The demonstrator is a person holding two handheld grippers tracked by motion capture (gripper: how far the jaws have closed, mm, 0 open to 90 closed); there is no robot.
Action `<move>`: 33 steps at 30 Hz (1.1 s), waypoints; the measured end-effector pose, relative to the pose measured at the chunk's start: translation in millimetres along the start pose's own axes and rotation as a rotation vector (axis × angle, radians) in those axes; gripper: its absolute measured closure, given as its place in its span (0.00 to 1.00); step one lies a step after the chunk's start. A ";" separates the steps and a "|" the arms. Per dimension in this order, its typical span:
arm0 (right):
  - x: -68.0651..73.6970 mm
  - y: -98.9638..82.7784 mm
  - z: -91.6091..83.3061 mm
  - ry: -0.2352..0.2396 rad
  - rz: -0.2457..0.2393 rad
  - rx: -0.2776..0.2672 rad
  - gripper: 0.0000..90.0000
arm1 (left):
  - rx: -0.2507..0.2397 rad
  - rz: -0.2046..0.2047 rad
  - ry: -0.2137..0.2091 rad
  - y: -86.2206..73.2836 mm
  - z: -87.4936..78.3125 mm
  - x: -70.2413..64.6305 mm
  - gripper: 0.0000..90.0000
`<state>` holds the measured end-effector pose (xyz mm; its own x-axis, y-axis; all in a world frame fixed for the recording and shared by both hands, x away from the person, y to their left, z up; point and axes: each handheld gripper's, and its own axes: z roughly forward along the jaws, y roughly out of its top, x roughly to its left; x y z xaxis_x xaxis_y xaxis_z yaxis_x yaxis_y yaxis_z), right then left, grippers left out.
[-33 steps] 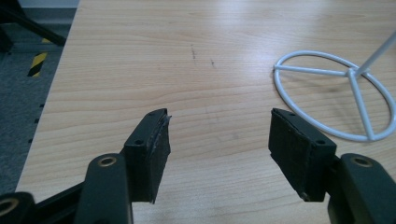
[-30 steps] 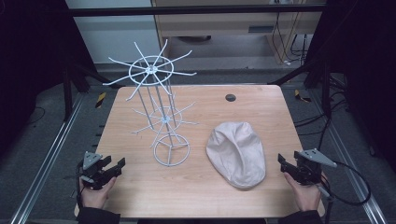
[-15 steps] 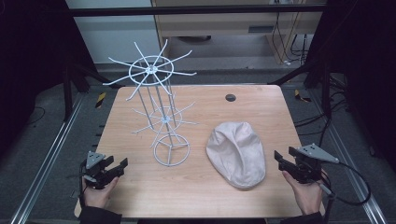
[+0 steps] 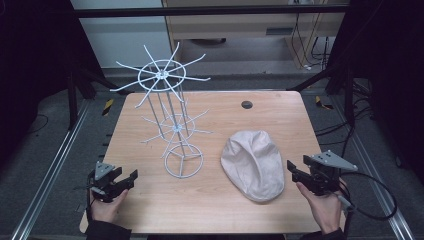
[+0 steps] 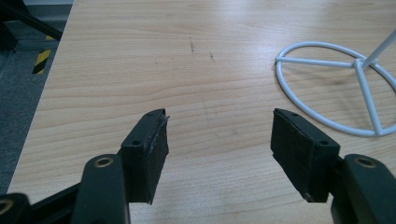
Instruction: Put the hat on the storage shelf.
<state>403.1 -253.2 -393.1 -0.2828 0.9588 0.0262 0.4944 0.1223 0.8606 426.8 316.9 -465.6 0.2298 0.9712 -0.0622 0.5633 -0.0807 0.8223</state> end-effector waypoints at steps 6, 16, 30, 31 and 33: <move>14.5 8.9 0.5 0.038 -0.027 0.005 0.47 | 0.002 0.001 0.000 0.2 0.2 0.5 0.40; 42.5 24.9 5.6 0.071 -0.075 0.035 0.50 | 0.011 0.001 0.004 -0.1 1.2 0.9 0.39; 61.5 35.4 25.7 0.115 -0.074 0.090 0.54 | 0.014 0.008 0.004 -0.4 0.7 1.6 0.39; 62.4 35.8 27.3 0.114 -0.077 0.096 0.54 | 0.014 0.008 0.004 -0.3 0.6 1.9 0.39; 65.2 36.6 31.2 0.116 -0.076 0.105 0.54 | 0.013 0.006 0.003 -0.2 0.7 2.0 0.39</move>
<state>428.4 -178.1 -375.7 -0.4128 0.9104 0.0270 0.5496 0.2253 0.8045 427.7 318.7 -466.4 0.2307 0.9714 -0.0557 0.5726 -0.0892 0.8150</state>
